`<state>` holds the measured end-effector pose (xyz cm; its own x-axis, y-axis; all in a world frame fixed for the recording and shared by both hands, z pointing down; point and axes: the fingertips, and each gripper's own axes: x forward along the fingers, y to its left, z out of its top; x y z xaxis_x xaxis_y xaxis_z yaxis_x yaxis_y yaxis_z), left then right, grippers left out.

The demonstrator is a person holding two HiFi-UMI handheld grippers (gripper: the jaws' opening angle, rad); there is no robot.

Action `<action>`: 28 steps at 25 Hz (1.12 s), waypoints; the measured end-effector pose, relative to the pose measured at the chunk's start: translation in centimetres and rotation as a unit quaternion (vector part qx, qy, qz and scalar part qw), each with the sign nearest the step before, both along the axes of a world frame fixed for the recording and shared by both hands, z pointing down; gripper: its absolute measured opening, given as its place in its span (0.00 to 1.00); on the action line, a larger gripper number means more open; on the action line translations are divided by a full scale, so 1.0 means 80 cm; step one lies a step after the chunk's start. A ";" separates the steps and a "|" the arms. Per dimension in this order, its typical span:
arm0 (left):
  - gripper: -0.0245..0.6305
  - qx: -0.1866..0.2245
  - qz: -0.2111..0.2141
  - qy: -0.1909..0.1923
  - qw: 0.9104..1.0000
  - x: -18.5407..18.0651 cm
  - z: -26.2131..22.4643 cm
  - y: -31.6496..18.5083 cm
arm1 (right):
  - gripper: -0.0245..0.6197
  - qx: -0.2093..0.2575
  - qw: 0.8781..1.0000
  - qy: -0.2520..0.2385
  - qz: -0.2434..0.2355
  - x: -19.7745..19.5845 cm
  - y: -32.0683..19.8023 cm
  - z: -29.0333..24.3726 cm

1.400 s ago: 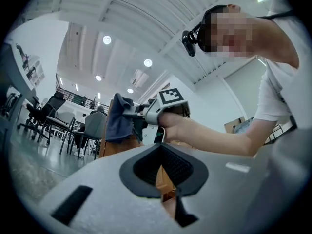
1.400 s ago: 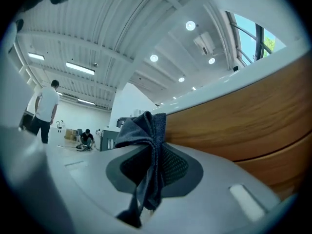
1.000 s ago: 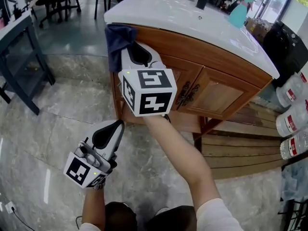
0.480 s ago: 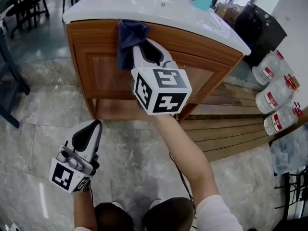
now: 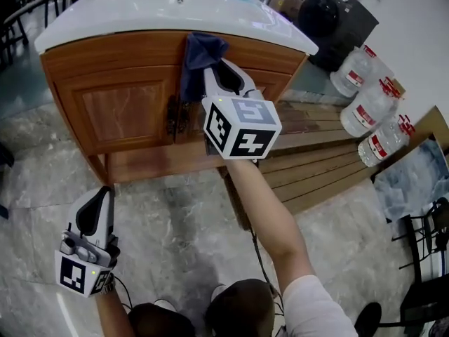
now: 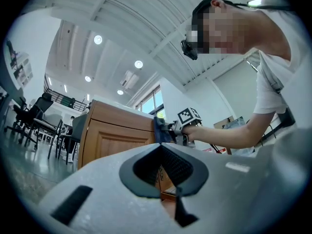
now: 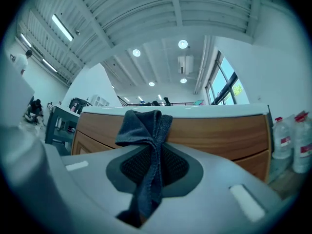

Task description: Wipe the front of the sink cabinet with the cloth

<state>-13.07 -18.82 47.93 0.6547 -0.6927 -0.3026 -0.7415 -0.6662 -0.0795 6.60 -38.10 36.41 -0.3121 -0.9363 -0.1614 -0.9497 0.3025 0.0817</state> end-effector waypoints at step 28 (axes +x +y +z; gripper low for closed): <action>0.04 0.021 -0.008 -0.046 0.999 0.024 -0.019 0.030 | 0.11 -0.024 0.980 -0.007 0.196 0.291 -0.013 -0.002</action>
